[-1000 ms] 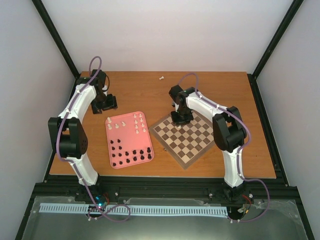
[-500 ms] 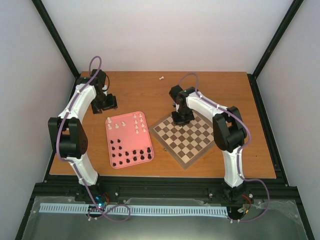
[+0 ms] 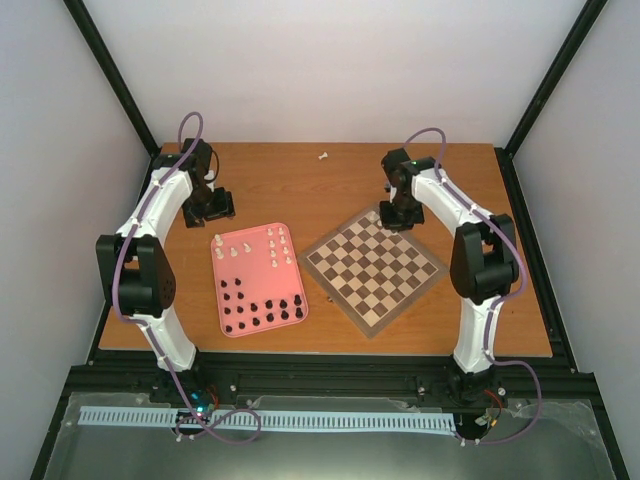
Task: Set up the chess pieces on the board
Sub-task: Pick up the chess piece from the chessboard, then place the chess piece on the chessboard.
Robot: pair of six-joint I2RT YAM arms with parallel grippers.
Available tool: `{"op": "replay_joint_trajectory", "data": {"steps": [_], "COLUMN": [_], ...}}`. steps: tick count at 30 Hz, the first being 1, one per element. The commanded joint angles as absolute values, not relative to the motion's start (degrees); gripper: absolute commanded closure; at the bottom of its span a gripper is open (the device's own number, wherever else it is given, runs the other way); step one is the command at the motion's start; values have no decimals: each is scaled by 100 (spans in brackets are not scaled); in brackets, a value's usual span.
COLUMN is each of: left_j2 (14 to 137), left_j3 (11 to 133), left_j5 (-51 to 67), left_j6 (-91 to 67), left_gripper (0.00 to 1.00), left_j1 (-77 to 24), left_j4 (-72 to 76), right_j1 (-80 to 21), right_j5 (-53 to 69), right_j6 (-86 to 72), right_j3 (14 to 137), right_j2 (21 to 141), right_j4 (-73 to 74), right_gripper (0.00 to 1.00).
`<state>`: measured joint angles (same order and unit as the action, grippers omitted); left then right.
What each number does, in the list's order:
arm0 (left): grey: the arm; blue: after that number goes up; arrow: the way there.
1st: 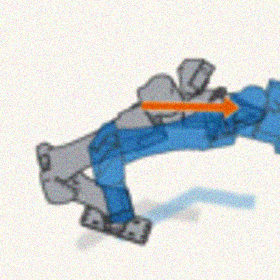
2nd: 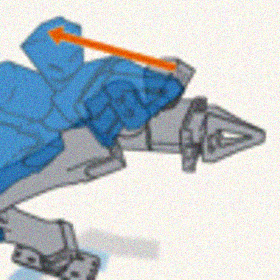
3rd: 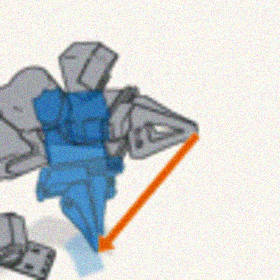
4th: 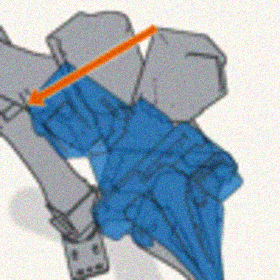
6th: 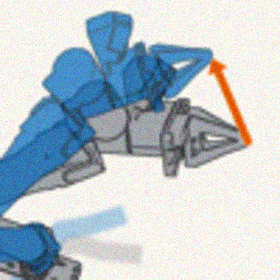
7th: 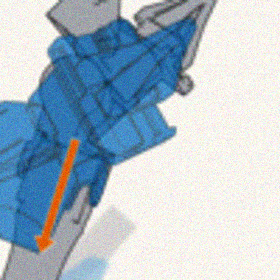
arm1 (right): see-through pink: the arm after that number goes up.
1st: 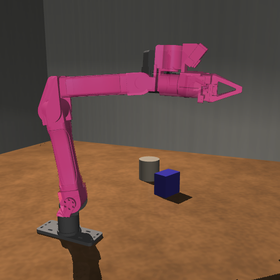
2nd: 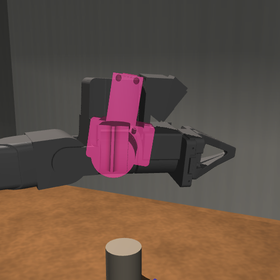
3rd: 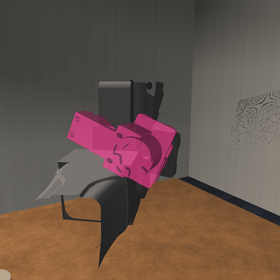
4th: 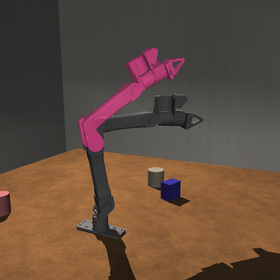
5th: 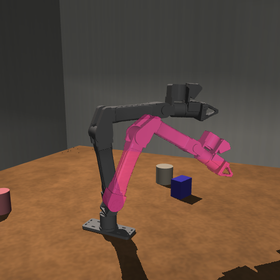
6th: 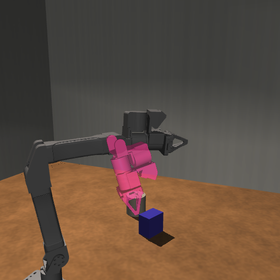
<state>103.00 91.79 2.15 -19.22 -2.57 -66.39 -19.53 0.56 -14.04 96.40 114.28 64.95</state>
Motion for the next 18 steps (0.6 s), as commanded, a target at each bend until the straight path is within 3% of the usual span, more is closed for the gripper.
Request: {"op": "replay_joint_trajectory", "data": {"steps": [1,18], "left_j2": [10257,10315], "left_j3": [9378,9411], "left_j5": [260,246], "left_j6": [-1819,-1805], "left_gripper": [23,22], "left_j1": [-218,-211], "left_j4": [-6596,-6609], "right_j1": [-1841,-1747], "right_j5": [-72,-115], "right_j6": [-1144,-1029], "right_j3": [9964,10310], "right_j2": [11622,12237], "right_j4": [6513,6345], "right_gripper": [94,93]}}
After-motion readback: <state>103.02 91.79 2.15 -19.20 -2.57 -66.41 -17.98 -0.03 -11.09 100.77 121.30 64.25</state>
